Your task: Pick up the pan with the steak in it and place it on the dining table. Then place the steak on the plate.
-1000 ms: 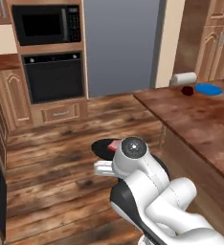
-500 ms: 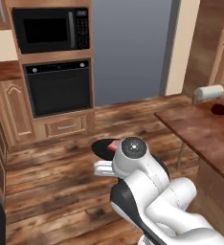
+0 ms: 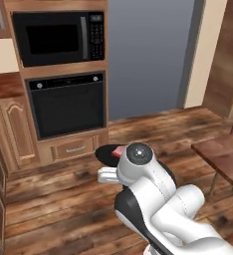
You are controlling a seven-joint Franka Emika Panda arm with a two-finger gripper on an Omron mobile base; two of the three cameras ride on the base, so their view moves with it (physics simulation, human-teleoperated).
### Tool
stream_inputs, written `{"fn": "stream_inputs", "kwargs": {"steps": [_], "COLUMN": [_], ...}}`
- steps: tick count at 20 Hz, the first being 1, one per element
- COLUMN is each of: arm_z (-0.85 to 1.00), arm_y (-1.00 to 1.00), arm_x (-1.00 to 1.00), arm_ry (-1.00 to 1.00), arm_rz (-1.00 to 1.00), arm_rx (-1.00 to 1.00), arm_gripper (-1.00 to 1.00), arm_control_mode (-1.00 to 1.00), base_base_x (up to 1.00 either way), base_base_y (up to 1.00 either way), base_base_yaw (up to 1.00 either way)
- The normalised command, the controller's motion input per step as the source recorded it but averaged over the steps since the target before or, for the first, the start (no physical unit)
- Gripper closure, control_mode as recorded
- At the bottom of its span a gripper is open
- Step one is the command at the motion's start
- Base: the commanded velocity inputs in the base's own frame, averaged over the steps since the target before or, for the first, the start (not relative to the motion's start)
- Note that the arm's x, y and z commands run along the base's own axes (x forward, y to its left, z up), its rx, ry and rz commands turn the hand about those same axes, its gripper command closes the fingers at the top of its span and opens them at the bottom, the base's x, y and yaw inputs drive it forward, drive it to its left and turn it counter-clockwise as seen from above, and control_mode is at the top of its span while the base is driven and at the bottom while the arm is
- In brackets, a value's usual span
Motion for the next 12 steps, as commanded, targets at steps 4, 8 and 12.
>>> {"fn": "stream_inputs", "kwargs": {"steps": [4, 8, 12], "arm_z": [0.00, 0.00, 0.00], "arm_y": [0.00, 0.00, 0.00], "arm_x": [0.00, 0.00, 0.00], "arm_ry": [0.00, 0.00, 0.00], "arm_rz": [0.00, 0.00, 0.00], "arm_rx": [0.00, 0.00, 0.00], "arm_gripper": [1.00, 1.00, 1.00], "arm_control_mode": [1.00, 1.00, 1.00], "base_base_x": [1.00, 1.00, 1.00], "base_base_y": [0.21, 0.21, 0.21], "base_base_yaw": [0.00, 0.00, 0.00]}}
